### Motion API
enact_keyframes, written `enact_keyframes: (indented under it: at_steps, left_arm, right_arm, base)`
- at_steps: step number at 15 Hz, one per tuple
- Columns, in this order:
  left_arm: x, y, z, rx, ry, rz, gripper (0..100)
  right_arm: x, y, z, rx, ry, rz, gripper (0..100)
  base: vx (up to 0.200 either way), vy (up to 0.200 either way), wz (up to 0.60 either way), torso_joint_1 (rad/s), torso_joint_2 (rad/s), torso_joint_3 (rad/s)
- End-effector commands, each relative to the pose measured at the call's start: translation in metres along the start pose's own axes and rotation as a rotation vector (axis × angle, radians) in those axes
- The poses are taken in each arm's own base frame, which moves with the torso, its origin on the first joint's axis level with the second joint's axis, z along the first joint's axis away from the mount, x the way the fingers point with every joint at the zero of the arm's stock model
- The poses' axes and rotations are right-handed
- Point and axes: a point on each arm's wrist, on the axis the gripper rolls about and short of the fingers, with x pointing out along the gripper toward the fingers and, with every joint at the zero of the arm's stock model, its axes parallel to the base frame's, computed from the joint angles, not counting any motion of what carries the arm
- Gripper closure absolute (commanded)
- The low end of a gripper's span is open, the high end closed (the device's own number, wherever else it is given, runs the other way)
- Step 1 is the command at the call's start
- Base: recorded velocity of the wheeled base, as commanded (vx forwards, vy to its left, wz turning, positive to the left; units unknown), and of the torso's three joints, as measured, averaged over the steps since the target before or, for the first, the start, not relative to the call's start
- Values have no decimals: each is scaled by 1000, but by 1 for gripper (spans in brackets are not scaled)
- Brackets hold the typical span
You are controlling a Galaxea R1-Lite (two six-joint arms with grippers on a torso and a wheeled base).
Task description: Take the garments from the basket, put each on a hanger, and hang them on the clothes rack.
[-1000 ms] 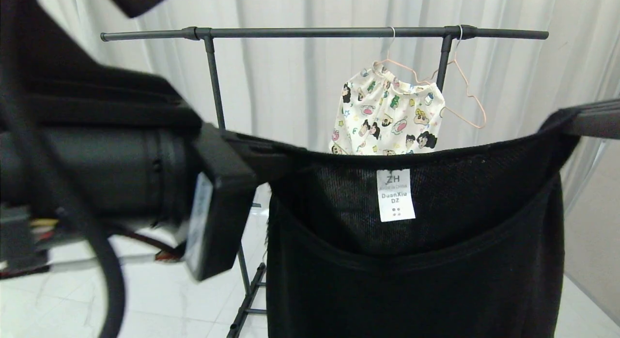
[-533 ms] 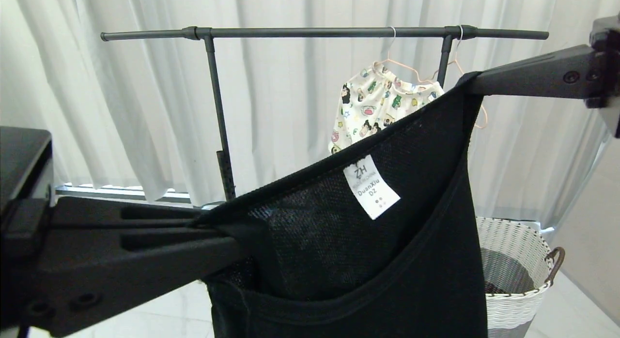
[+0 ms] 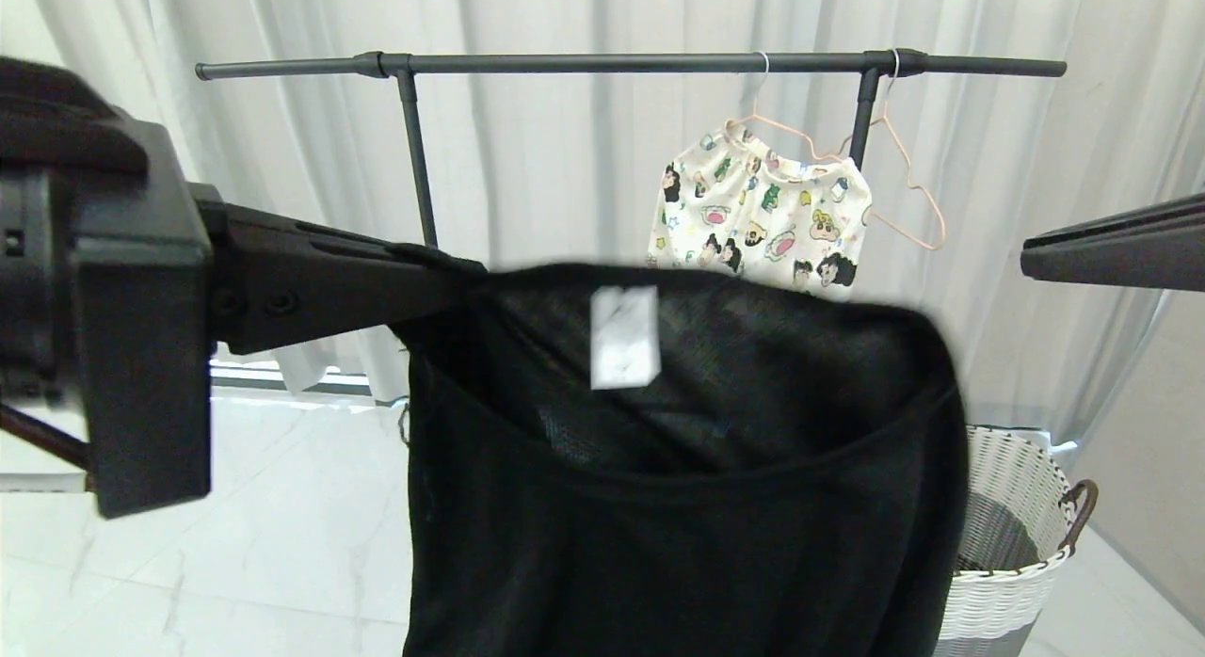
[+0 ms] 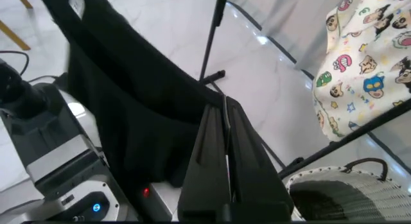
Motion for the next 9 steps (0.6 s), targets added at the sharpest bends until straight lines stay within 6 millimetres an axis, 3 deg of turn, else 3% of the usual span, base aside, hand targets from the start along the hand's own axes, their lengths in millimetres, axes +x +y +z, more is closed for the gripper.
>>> enact_keyframes:
  at_steps: [1, 4, 6, 9]
  left_arm:
    - [9, -2, -5, 5, 35, -2, 100]
    - [10, -1, -6, 5, 43, 11, 100]
    - [6, 1, -14, 5, 62, 66, 100]
    - [-9, 16, -50, -22, 141, 264, 100]
  right_arm:
    - [-3, 0, -2, 1, 1, 2, 0]
    - [-6, -1, -9, 5, 13, -20, 0]
    - [-9, -18, -16, 44, 47, -238, 0]
    - [-24, -47, -33, 140, 164, -605, 0]
  base:
    - [0, 0, 0, 0, 0, 0]
    - [0, 0, 0, 0, 0, 0]
    - [0, 0, 0, 0, 0, 0]
    - [0, 0, 0, 0, 0, 0]
